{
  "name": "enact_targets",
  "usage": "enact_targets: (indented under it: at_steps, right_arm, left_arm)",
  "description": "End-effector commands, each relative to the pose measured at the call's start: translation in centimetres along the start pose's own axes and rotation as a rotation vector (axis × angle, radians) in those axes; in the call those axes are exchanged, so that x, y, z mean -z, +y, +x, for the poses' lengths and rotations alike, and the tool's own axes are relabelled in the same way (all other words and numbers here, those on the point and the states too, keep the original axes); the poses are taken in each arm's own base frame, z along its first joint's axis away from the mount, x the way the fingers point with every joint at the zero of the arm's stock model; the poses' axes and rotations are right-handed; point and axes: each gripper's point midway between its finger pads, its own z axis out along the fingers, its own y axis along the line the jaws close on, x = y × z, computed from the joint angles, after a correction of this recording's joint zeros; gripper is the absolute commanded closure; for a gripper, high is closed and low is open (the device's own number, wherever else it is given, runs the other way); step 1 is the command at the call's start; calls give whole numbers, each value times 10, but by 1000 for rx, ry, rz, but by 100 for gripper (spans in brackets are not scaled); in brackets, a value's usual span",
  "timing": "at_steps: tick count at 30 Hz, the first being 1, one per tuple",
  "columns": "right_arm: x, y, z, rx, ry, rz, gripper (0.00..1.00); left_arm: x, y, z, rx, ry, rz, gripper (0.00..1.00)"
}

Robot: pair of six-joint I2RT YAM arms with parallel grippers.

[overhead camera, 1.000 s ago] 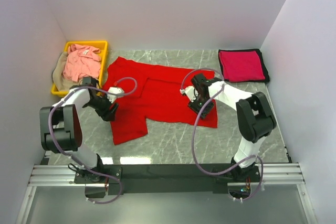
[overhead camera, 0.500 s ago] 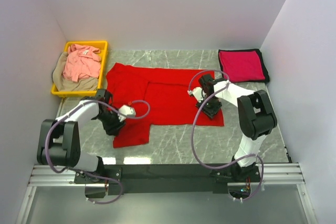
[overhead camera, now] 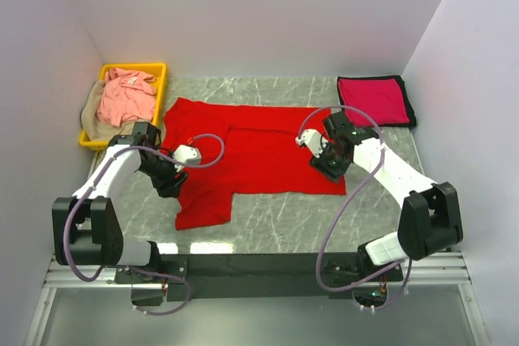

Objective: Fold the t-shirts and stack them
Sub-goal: Fold the tshirt

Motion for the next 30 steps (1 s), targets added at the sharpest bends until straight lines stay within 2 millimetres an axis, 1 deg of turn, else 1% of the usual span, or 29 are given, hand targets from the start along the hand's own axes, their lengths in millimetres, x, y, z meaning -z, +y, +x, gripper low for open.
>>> enact_targets:
  at_steps: [1,2,3,4,5,6,7,9,10,12,15,17,18,19,22,23,25,26,28,29,30]
  right_arm:
    - [-13,10,8,54,10,-49,46]
    - [-16,9,7,61,1,-43,46]
    - [-18,11,8,84,4,-39,46]
    - [-22,14,13,92,17,-43,46]
    - [-24,13,14,97,17,-37,46]
    - [-25,14,15,115,21,-35,47]
    - [-28,17,21,122,34,-37,47]
    - [-32,15,24,140,43,-18,48]
    - [-37,18,32,144,63,-20,48]
    - [-40,16,36,162,74,-5,49]
    - [-48,18,44,182,97,-7,49]
    - [-52,17,46,190,102,-4,50]
    - [-56,17,53,195,132,2,51]
    - [-59,16,55,200,143,7,54]
    - [-64,16,60,206,161,8,66]
    - [-65,15,59,203,161,8,74]
    - [-66,15,58,200,166,3,82]
    - [-65,14,57,197,166,7,90]
    - [-64,11,54,195,165,12,98]
    - [-63,10,52,191,161,16,100]
    - [-63,9,49,189,156,16,100]
  left_arm:
    - [-1,16,-15,5,-59,-50,41]
    - [-3,22,-16,5,-66,-66,40]
    - [-4,24,-17,4,-64,-69,40]
    - [-4,25,-18,7,-65,-69,40]
    - [-4,29,-20,11,-69,-76,40]
    - [-5,30,-20,23,-66,-73,40]
    - [-6,30,-20,24,-65,-71,40]
    - [-6,31,-19,27,-63,-74,40]
    - [-7,32,-19,26,-61,-74,40]
    - [-9,30,-16,28,-52,-65,40]
    - [-12,31,-11,28,-37,-75,39]
    - [-14,32,-9,32,-37,-78,38]
    - [-15,33,-10,31,-40,-82,38]
    - [-16,34,-9,34,-35,-85,38]
    - [-18,42,-13,29,-44,-124,39]
    - [-20,41,-12,32,-41,-126,40]
    - [-25,39,-15,3,-39,-123,41]
    - [-28,37,-11,1,-26,-122,42]
    - [-31,32,-11,-27,-15,-112,44]
    - [-35,29,-5,-35,1,-106,44]
    - [-36,27,-3,-42,9,-101,45]
